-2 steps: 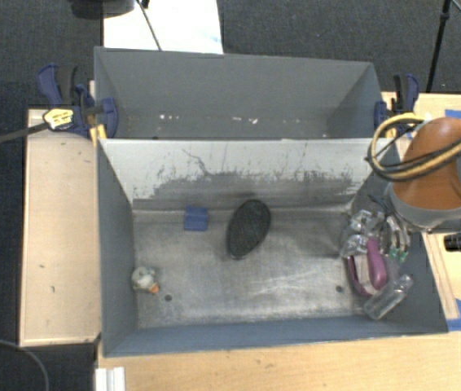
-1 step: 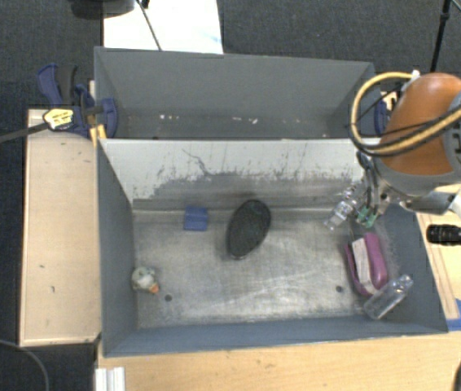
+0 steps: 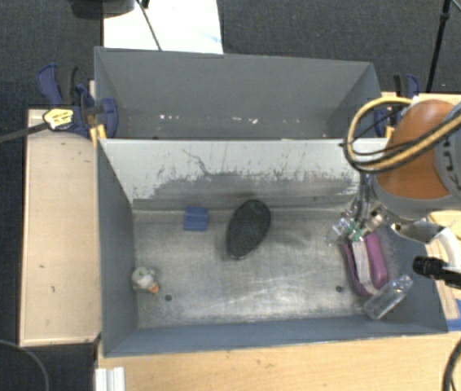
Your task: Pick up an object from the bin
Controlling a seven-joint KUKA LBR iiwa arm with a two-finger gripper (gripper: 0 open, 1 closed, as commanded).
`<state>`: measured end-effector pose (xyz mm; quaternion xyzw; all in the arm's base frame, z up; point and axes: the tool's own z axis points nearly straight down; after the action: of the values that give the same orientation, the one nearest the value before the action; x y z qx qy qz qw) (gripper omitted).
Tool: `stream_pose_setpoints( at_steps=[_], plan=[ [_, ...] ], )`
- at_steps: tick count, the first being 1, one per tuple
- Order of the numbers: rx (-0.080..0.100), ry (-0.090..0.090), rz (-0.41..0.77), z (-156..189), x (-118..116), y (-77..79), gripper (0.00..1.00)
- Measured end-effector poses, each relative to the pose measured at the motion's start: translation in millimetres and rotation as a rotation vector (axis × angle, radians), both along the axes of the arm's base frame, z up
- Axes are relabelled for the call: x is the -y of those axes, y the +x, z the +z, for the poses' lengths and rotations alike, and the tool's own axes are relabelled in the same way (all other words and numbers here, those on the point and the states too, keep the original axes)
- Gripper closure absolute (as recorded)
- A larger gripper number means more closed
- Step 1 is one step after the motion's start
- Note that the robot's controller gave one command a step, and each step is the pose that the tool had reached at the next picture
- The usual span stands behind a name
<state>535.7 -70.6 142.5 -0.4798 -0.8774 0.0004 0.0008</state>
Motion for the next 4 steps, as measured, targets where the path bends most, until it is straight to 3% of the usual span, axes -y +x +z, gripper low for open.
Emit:
stream_pose_setpoints(
  at_steps=[1,2,3,4],
  plan=[
    [0.006,0.002,-0.142,48.3,-87.2,17.6,1.00],
    [0.001,-0.001,-0.144,46.7,-83.1,16.6,0.00],
    [0.000,-0.001,-0.413,-16.4,-116.8,45.3,0.00],
    [0.023,0.008,-0.295,-38.4,-117.8,49.2,0.00]
  ],
)
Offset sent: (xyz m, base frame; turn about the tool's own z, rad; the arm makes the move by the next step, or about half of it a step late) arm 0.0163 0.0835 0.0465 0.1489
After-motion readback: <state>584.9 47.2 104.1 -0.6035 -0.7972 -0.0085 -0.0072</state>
